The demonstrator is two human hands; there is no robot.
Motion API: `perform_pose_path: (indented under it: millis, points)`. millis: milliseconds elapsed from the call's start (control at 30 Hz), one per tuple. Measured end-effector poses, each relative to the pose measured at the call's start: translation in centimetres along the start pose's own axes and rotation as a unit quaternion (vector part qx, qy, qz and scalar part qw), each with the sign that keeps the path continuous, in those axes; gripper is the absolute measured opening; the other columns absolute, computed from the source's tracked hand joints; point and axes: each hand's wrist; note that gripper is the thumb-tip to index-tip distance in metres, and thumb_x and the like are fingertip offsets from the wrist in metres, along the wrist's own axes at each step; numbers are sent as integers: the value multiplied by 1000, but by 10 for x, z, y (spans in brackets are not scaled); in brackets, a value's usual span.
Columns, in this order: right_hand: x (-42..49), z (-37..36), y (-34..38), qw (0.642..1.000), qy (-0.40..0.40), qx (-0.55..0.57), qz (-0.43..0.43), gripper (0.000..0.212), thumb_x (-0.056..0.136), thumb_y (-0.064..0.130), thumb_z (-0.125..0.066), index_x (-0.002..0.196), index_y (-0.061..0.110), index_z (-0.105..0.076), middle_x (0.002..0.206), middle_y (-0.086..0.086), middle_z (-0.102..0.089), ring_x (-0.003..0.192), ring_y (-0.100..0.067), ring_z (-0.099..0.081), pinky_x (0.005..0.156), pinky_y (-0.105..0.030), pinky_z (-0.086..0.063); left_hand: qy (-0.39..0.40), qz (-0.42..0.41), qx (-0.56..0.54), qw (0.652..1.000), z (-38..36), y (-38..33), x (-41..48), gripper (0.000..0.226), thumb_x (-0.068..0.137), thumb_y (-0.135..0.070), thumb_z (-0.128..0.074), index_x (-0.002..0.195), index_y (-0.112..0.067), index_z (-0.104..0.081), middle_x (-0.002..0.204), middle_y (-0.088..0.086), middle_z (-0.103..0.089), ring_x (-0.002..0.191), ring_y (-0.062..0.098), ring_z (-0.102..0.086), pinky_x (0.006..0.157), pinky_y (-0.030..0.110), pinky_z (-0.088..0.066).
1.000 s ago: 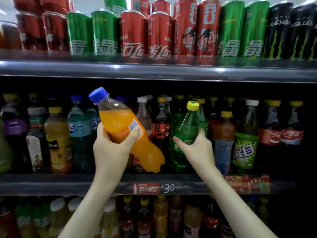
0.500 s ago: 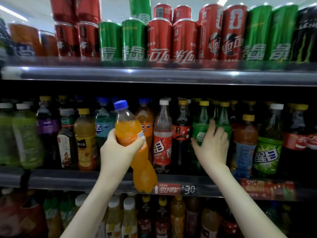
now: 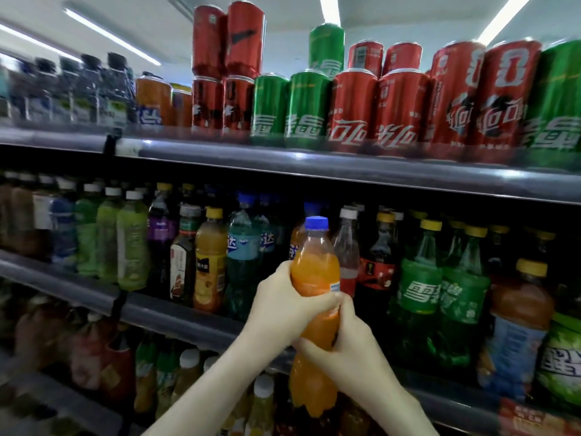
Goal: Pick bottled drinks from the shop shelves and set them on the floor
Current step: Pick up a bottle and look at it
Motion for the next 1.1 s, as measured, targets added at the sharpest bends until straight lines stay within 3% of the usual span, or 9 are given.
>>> perform_pose_path:
  millis: [100, 233, 367, 467, 600, 733, 800, 967, 1100]
  points:
    - [2, -13, -3, 998, -42, 19, -31, 78, 52, 64, -70, 120, 52, -33, 97, 17, -66, 86, 2, -65, 72, -20, -54, 56, -40, 11, 998, 6, 9, -1, 50, 67, -55, -77, 103, -53, -43, 98, -25, -59, 85, -17, -56, 60, 4, -45]
    - [7, -31, -2, 991, -99, 69, -54, 68, 51, 62, -77, 107, 61, -37, 95, 34, -64, 84, 11, -63, 65, -13, -52, 122, -95, -31, 987, 31, 24, 7, 37, 79, -61, -64, 111, -60, -46, 111, -26, -62, 103, -14, -56, 80, 7, -47]
    - [21, -55, 9, 976, -193, 85, -60, 67, 49, 63, -83, 100, 68, -39, 95, 38, -61, 85, 16, -59, 69, -13, -46, 16, -210, 75, 975, 67, 56, 26, 36, 89, -55, -47, 125, -52, -42, 124, -30, -50, 121, -12, -43, 98, 6, -35]
    - [40, -77, 22, 955, -275, 84, -67, 75, 41, 72, -74, 106, 57, -40, 96, 24, -62, 84, 13, -58, 69, -10, -42, -63, -261, 166, 949, 93, 80, 50, 46, 94, -32, -56, 139, -29, -45, 137, -6, -46, 131, 5, -34, 107, 15, -26]
    - [63, -106, 28, 937, -341, 44, -55, 68, 54, 59, -81, 105, 58, -35, 97, 28, -56, 86, 21, -54, 61, -6, -40, -86, -308, 259, 911, 111, 104, 80, 66, 85, -22, -71, 144, -24, -41, 145, 15, -40, 136, 28, -27, 109, 36, -22]
    - [77, -122, 23, 931, -357, -4, -78, 70, 61, 50, -84, 108, 55, -32, 101, 26, -54, 86, 6, -55, 68, -10, -38, -65, -327, 301, 893, 109, 110, 100, 77, 81, -28, -74, 148, -23, -35, 152, 21, -28, 142, 40, -21, 112, 62, -16]
    - [83, -126, 19, 930, -353, -32, -101, 80, 62, 51, -83, 123, 44, -32, 100, 23, -52, 88, -4, -54, 67, -15, -39, -59, -335, 313, 887, 104, 112, 106, 81, 77, -30, -76, 147, -24, -36, 153, 22, -28, 142, 41, -19, 108, 69, -14]
    - [95, -129, 12, 933, -332, -73, -121, 83, 67, 50, -81, 130, 36, -28, 94, 26, -52, 79, 3, -54, 65, -12, -40, -69, -352, 324, 876, 95, 118, 112, 90, 64, -29, -85, 144, -25, -42, 150, 24, -32, 139, 42, -27, 104, 68, -14]
    - [107, -132, 11, 935, -304, -139, -114, 86, 77, 43, -76, 140, 24, -22, 119, 2, -59, 107, -20, -62, 78, -22, -44, -79, -358, 312, 877, 93, 121, 115, 90, 65, -27, -85, 144, -25, -42, 150, 24, -32, 140, 39, -27, 103, 66, -13]
Point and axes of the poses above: each hand's wrist, its own x-axis towards the middle knuckle, its own z-axis out of the back of the hand, y = z × x
